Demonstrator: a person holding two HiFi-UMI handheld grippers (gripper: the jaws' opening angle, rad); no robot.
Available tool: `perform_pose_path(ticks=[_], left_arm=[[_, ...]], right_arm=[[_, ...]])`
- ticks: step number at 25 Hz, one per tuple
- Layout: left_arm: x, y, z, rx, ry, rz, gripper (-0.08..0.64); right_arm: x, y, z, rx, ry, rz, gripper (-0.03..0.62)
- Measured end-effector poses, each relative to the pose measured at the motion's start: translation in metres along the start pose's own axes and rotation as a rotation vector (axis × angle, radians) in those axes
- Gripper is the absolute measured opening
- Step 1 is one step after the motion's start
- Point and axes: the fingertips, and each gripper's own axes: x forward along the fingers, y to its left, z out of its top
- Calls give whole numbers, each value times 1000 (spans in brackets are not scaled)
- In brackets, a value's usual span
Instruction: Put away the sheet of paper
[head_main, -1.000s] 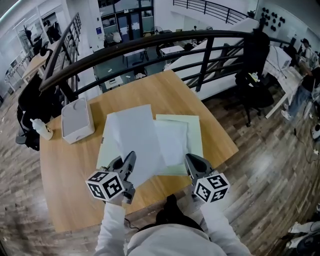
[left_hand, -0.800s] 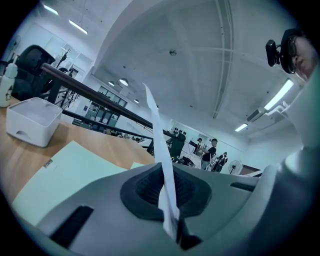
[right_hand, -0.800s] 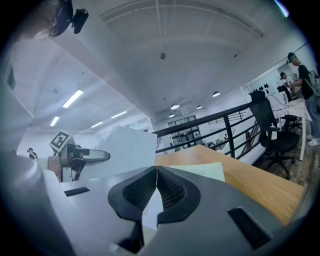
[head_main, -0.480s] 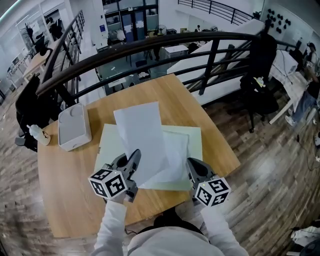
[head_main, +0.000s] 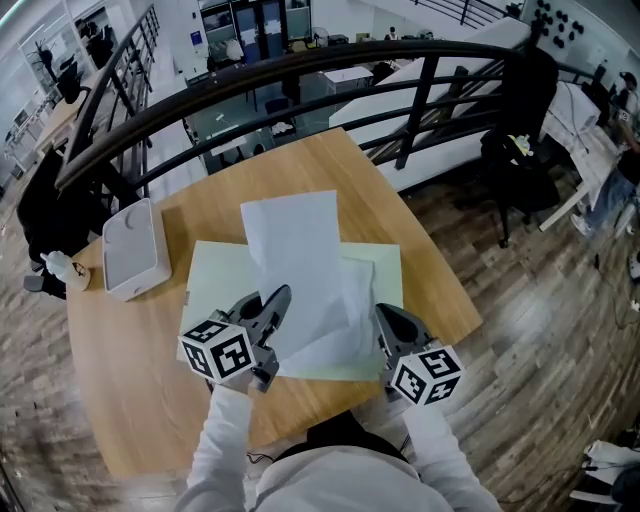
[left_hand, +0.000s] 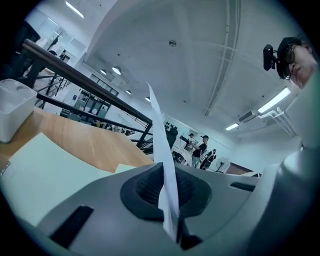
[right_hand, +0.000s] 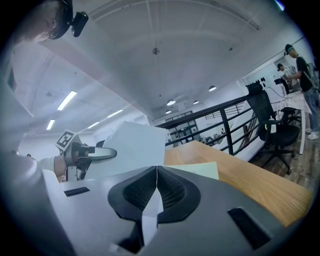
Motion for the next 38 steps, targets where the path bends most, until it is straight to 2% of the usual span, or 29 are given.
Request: perform_pose_path(ticks=[4, 11, 18, 33, 38], left_arm=[[10, 1, -13, -20, 43, -55, 17], [17, 4, -41, 10, 135, -120, 17], [16, 11, -69, -48, 197, -167, 17], [15, 27, -111, -144, 313, -116, 17], [14, 38, -118, -194, 336, -66, 17]], right_arm=[[4, -3, -4, 8, 9, -7, 28], [5, -5, -11, 22, 26, -16, 28], [5, -4, -18, 26, 39, -23, 28], [3, -3, -25, 39, 64, -8, 28], [3, -3, -28, 45, 66, -6, 28]])
